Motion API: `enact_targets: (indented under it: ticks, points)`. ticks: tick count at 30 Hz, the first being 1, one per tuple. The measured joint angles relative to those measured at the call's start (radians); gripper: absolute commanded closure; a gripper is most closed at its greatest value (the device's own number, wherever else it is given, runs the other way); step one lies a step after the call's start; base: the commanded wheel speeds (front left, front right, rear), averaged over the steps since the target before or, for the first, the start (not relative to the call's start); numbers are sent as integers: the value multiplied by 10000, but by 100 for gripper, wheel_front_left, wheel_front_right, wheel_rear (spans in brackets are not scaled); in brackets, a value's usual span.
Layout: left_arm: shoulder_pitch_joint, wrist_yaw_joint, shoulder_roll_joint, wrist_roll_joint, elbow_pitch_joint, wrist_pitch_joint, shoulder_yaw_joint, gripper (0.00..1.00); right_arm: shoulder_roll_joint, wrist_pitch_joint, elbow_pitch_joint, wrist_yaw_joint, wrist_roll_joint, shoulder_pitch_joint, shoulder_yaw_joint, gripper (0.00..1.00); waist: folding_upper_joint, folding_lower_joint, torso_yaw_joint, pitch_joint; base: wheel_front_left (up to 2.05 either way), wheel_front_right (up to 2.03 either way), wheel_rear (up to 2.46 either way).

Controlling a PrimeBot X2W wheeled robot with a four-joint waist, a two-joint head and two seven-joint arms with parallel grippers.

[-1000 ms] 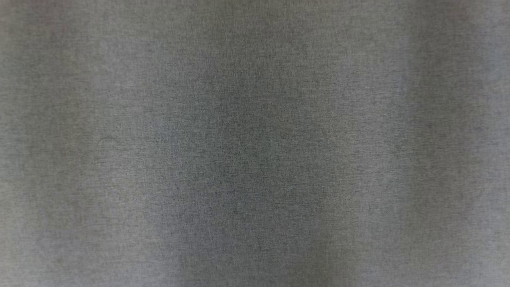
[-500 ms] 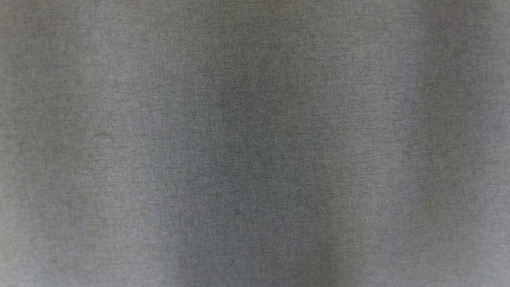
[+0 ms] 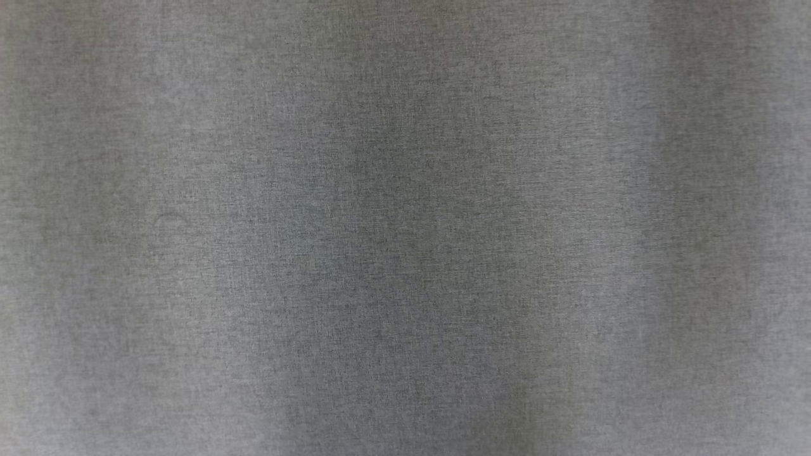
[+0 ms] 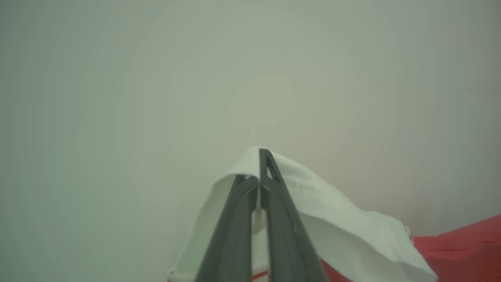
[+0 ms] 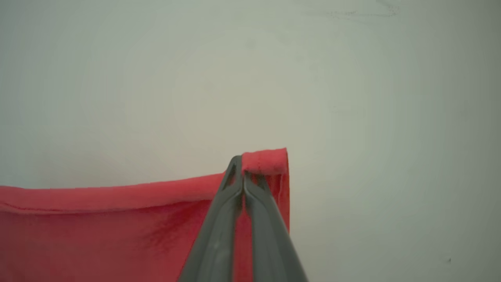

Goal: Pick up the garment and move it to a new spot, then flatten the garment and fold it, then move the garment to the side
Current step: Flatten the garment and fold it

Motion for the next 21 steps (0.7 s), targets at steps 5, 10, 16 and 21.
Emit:
enact_targets:
  ticks: [5, 10, 16, 21]
  points:
    - [1119, 0, 163, -685, -523, -274, -364, 100, 113, -443, -355, 0, 550, 926, 161, 100, 0, 1, -85, -112, 0, 0, 0]
    - [2944, -2, 510, -1507, -1467, -631, -293, 100, -12, -692, -1147, 0, 1104, 2372, 337, 100, -1, 0, -138, -417, 0, 0, 0]
    - [6180, 0, 1175, -2077, -2917, -819, 127, 100, -59, -798, -2251, 0, 1856, 4835, 330, 100, -1, 0, -261, -1051, 0, 0, 0]
    - [9289, 477, 1214, -2316, -4888, -838, 658, 100, -443, -830, -3540, 0, 2004, 7045, -75, 100, -1, -1, -357, -1712, 0, 0, 0]
